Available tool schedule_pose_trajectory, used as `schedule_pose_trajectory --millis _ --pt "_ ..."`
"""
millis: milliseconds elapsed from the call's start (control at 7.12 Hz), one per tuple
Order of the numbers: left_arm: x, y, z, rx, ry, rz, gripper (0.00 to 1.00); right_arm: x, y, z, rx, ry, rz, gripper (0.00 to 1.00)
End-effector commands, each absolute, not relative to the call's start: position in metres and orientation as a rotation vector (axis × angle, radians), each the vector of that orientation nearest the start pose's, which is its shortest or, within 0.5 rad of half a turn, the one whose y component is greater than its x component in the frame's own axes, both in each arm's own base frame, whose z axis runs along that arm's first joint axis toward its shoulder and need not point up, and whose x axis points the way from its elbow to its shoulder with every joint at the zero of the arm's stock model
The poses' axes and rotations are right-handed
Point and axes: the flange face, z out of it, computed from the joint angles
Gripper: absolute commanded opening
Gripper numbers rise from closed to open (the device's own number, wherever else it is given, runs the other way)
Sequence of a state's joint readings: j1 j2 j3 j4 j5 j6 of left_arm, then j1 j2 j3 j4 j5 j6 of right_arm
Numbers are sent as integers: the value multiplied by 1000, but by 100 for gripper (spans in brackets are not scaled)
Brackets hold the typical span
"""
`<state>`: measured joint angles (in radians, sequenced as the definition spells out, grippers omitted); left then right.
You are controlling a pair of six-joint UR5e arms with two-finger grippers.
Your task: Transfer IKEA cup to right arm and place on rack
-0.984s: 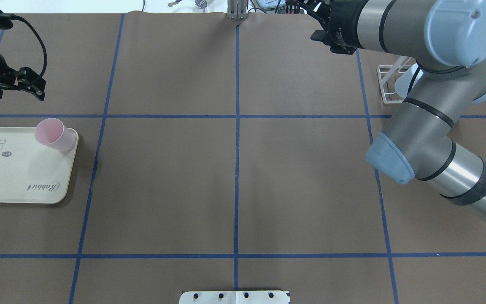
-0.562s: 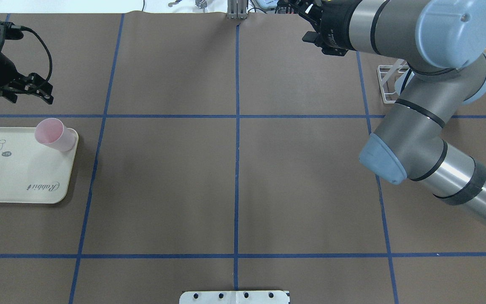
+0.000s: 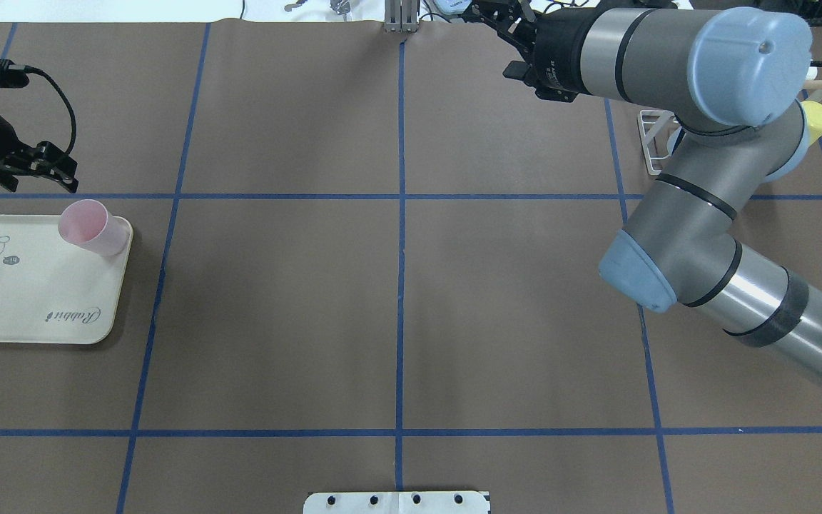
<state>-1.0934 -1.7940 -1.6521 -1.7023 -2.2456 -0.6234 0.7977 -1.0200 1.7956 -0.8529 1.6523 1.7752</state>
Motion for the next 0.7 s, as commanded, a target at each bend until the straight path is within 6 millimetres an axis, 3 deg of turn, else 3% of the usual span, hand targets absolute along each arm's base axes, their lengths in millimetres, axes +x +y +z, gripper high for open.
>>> schedule_pose_trajectory --millis 0,562 --pt "208 -554 494 -5 779 -4 100 -336 -523 159 385 -1496 741 100" --pt "245 -537 502 -53 770 30 100 -337 -522 166 381 -1490 740 100"
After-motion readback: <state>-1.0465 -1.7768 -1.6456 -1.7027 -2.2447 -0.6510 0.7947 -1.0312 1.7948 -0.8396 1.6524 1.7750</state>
